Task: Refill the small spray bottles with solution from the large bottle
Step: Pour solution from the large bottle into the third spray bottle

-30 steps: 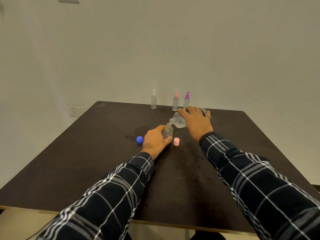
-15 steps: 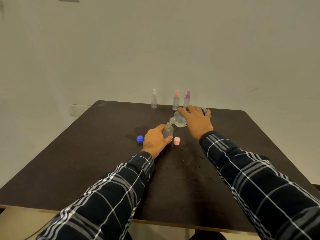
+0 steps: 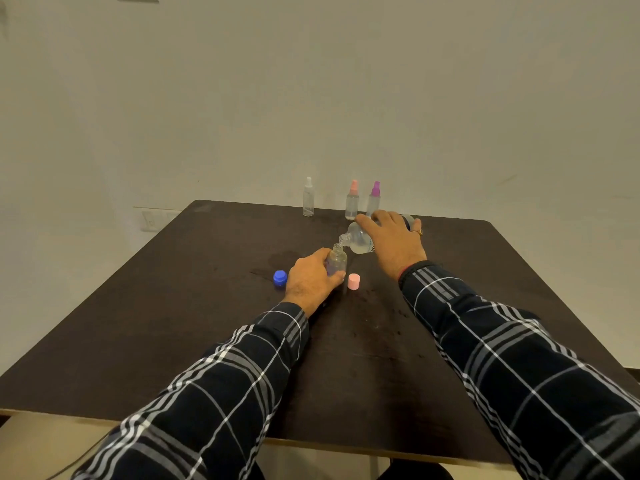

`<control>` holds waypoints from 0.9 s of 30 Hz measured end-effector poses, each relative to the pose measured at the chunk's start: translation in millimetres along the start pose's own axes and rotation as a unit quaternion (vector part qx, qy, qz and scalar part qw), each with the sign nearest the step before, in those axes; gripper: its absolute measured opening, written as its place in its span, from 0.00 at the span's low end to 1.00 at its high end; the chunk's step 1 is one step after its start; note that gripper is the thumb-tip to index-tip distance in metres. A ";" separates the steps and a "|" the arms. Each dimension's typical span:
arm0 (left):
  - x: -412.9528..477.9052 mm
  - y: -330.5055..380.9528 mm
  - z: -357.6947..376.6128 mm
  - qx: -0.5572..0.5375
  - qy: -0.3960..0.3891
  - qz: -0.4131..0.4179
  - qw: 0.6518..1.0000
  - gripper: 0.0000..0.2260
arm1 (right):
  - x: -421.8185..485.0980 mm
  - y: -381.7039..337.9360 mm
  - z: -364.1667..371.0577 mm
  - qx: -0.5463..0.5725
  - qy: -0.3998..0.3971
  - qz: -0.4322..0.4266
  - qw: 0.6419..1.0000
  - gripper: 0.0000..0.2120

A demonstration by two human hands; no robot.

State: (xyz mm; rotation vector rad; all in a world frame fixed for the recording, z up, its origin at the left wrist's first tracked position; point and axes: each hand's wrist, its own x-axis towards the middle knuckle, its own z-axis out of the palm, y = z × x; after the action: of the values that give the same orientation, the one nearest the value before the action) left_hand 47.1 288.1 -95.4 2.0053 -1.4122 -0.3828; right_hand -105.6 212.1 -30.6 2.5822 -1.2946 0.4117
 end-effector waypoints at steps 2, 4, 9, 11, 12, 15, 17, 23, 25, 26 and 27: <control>-0.5 -0.2 -0.1 -0.003 0.000 -0.001 1.000 0.24 | -0.2 0.4 -0.1 0.000 0.000 0.000 1.000 0.34; -0.5 -0.3 -0.2 -0.003 -0.004 -0.001 1.000 0.24 | 0.0 0.2 -0.3 -0.002 -0.001 0.000 1.000 0.34; 0.4 1.1 -0.8 -0.002 -0.008 -0.004 1.000 0.24 | 0.7 0.4 -0.3 -0.003 0.002 -0.002 1.000 0.34; -0.1 0.9 -1.2 -0.001 -0.008 -0.003 1.000 0.24 | 0.6 0.3 0.3 -0.002 0.001 -0.002 1.000 0.34; -0.4 0.6 -1.4 0.000 -0.007 -0.001 1.000 0.24 | 0.6 0.3 0.5 -0.002 0.000 -0.001 1.000 0.34; -1.0 0.8 -1.9 0.001 -0.006 0.002 1.000 0.23 | 1.0 0.3 0.9 0.002 0.001 0.000 1.000 0.34; -1.2 0.8 -2.1 0.001 -0.005 0.002 1.000 0.23 | 1.3 0.5 1.0 0.001 0.001 -0.002 1.000 0.34; -2.0 0.4 -2.6 -0.001 -0.004 0.002 1.000 0.23 | 1.8 0.5 1.4 -0.001 -0.001 -0.002 1.000 0.35; -2.2 0.7 -2.5 -0.001 -0.003 0.002 1.000 0.23 | 1.8 0.4 1.9 -0.003 0.002 -0.003 1.000 0.34; -2.4 0.6 -2.6 0.000 -0.002 0.003 1.000 0.23 | 1.9 0.5 2.3 -0.004 0.004 -0.003 1.000 0.34; -2.2 0.7 -2.5 0.001 -0.001 0.004 1.000 0.22 | 2.1 0.8 2.9 -0.004 0.005 -0.003 1.000 0.34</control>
State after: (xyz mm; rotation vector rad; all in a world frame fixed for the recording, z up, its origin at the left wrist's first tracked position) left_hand 47.2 290.8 -93.4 2.0000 -1.4226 -0.3812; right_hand -104.5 209.1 -32.5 2.5737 -1.2824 0.4158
